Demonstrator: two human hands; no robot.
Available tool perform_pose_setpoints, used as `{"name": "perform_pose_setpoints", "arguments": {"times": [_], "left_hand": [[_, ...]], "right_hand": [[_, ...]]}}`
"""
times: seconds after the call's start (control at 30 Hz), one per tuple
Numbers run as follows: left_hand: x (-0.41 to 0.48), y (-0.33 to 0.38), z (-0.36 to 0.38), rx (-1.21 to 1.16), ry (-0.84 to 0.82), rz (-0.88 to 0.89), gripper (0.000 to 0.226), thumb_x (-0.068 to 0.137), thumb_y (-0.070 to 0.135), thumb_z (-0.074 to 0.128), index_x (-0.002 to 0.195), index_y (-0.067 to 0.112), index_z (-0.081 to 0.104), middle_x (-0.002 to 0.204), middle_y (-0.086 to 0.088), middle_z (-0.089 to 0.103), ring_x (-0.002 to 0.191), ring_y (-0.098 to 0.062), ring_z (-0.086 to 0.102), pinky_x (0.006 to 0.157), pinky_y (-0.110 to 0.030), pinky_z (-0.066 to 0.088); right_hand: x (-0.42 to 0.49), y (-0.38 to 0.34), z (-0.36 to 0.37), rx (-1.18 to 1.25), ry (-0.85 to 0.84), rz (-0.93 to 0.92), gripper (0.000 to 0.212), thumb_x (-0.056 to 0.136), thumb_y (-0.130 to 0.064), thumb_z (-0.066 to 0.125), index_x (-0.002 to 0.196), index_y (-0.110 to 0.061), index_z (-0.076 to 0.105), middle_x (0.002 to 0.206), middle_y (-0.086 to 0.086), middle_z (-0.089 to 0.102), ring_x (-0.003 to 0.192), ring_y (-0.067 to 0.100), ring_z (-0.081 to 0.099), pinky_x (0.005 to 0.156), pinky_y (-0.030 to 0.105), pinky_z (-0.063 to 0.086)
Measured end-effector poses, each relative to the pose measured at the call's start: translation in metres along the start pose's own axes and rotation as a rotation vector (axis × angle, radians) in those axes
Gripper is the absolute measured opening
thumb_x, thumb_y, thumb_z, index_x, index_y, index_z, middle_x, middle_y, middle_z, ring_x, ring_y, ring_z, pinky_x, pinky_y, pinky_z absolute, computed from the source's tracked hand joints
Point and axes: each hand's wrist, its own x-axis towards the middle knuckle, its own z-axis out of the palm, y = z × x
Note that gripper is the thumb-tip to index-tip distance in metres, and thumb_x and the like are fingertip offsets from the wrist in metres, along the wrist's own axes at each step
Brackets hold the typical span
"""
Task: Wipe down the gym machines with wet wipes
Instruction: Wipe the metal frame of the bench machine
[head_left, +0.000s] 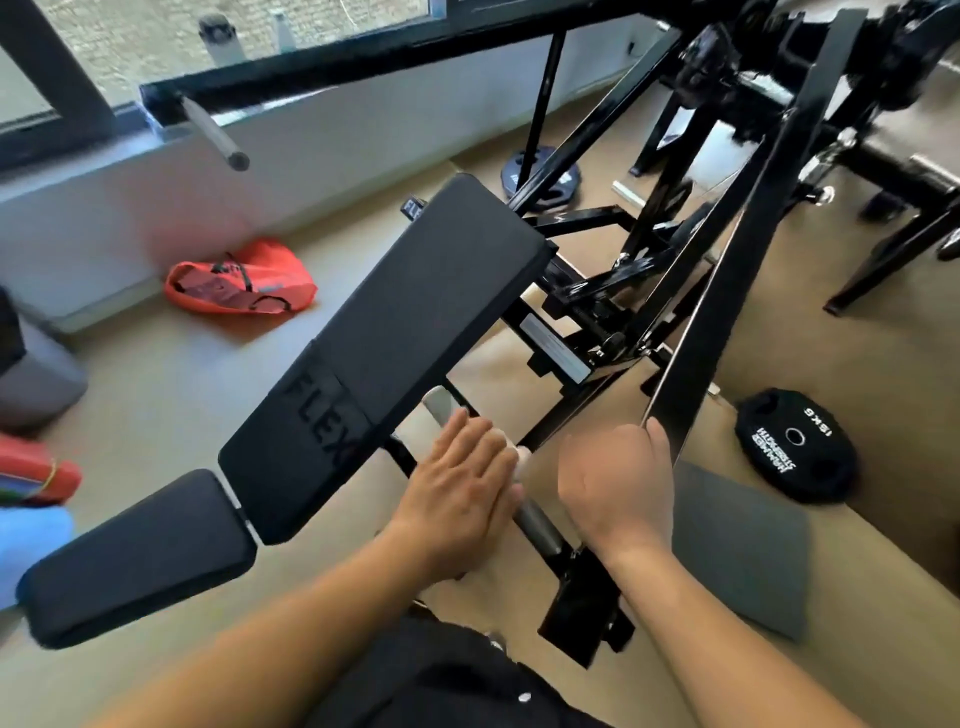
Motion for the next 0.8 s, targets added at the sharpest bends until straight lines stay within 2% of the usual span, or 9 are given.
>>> {"name": "perform_pose_setpoints", "arguments": {"times": [0.1, 0.2, 0.27, 0.33, 0.4, 0.53, 0.63, 0.7, 0.8], "left_hand": [[-0.029, 0.026, 0.027, -0.029, -0.049, 0.283, 0.052, 0.109, 0.045, 0.031, 0.153, 0.022, 0.046, 0.157, -0.002, 0.047, 0.155, -0.025, 0.026, 0.129, -0.047, 0.006], [-0.02, -0.008, 0.017, 0.069, -0.097, 0.408, 0.055, 0.11, 0.048, 0.02, 0.162, 0.028, 0.024, 0.168, 0.001, 0.025, 0.159, -0.02, 0.009, 0.129, -0.043, -0.003], [-0.004, -0.035, 0.0, 0.073, -0.059, 0.215, 0.056, 0.11, 0.048, 0.015, 0.161, 0.029, 0.028, 0.168, 0.002, 0.026, 0.158, -0.018, 0.008, 0.128, -0.042, -0.007], [0.008, -0.047, -0.011, 0.106, 0.042, -0.058, 0.058, 0.11, 0.048, 0.014, 0.156, 0.024, 0.041, 0.162, 0.002, 0.039, 0.157, -0.019, 0.016, 0.128, -0.042, -0.009], [0.006, -0.025, -0.007, 0.097, 0.068, -0.124, 0.056, 0.11, 0.046, 0.021, 0.149, 0.019, 0.05, 0.156, -0.002, 0.047, 0.155, -0.024, 0.023, 0.128, -0.042, -0.01], [-0.03, 0.033, 0.022, 0.011, -0.034, 0.237, 0.047, 0.108, 0.041, 0.037, 0.149, 0.022, 0.05, 0.152, -0.001, 0.051, 0.152, -0.026, 0.03, 0.129, -0.044, 0.0], [-0.016, 0.007, 0.015, 0.05, -0.033, 0.365, 0.042, 0.109, 0.04, 0.04, 0.144, 0.023, 0.055, 0.145, -0.003, 0.056, 0.147, -0.027, 0.039, 0.127, -0.049, 0.018], [0.004, -0.023, 0.002, 0.086, -0.009, 0.205, 0.044, 0.109, 0.044, 0.033, 0.136, 0.022, 0.059, 0.137, -0.004, 0.06, 0.144, -0.028, 0.042, 0.126, -0.051, 0.018], [0.02, -0.05, -0.015, 0.106, 0.048, -0.09, 0.056, 0.108, 0.049, 0.016, 0.124, 0.021, 0.062, 0.129, -0.001, 0.059, 0.142, -0.027, 0.04, 0.128, -0.049, 0.009]], "right_hand": [[0.0, 0.001, 0.002, -0.005, 0.007, 0.0, 0.053, 0.104, -0.041, 0.031, 0.076, -0.025, 0.073, 0.081, -0.008, 0.074, 0.099, 0.021, 0.059, 0.122, 0.049, 0.024], [0.0, 0.0, 0.003, -0.031, 0.017, -0.008, 0.054, 0.104, -0.041, 0.031, 0.075, -0.025, 0.073, 0.08, -0.008, 0.073, 0.099, 0.021, 0.059, 0.122, 0.049, 0.023], [0.0, 0.001, 0.003, -0.036, 0.013, -0.011, 0.053, 0.104, -0.04, 0.031, 0.074, -0.024, 0.073, 0.078, -0.008, 0.072, 0.099, 0.021, 0.059, 0.122, 0.05, 0.024], [-0.001, 0.001, 0.004, -0.035, 0.013, -0.009, 0.054, 0.104, -0.039, 0.031, 0.074, -0.024, 0.072, 0.077, -0.008, 0.072, 0.099, 0.022, 0.059, 0.122, 0.049, 0.024], [0.0, 0.0, 0.005, -0.035, 0.029, -0.01, 0.054, 0.104, -0.039, 0.031, 0.072, -0.022, 0.072, 0.076, -0.006, 0.072, 0.099, 0.023, 0.06, 0.122, 0.05, 0.024], [0.0, 0.002, 0.005, -0.045, 0.034, -0.024, 0.056, 0.103, -0.039, 0.03, 0.07, -0.019, 0.071, 0.075, -0.003, 0.072, 0.097, 0.025, 0.06, 0.12, 0.052, 0.026], [0.0, 0.002, 0.005, -0.059, 0.023, -0.025, 0.057, 0.104, -0.039, 0.029, 0.07, -0.02, 0.071, 0.075, -0.005, 0.072, 0.097, 0.024, 0.06, 0.121, 0.051, 0.025], [0.0, 0.002, 0.005, -0.053, 0.021, -0.028, 0.056, 0.104, -0.039, 0.029, 0.07, -0.023, 0.07, 0.073, -0.006, 0.07, 0.096, 0.022, 0.059, 0.122, 0.051, 0.025], [0.0, 0.002, 0.005, -0.044, 0.017, -0.018, 0.055, 0.105, -0.039, 0.029, 0.07, -0.024, 0.07, 0.072, -0.008, 0.068, 0.097, 0.021, 0.059, 0.123, 0.05, 0.024]]}}
